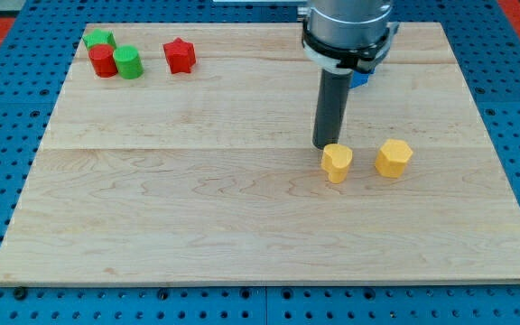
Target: Move yellow heart closer to the yellow hexagon
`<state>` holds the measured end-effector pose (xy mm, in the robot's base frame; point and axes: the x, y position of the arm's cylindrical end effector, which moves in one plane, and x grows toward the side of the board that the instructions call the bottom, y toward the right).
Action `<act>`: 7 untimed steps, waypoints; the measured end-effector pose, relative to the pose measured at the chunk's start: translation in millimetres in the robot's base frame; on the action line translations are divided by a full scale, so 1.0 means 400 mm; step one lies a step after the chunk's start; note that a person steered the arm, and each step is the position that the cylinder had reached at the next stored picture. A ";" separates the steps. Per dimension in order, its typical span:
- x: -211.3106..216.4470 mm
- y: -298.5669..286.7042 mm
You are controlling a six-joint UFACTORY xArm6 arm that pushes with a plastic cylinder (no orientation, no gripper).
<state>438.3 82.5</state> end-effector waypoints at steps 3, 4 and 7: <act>0.143 -0.112; 0.143 -0.010; 0.212 -0.140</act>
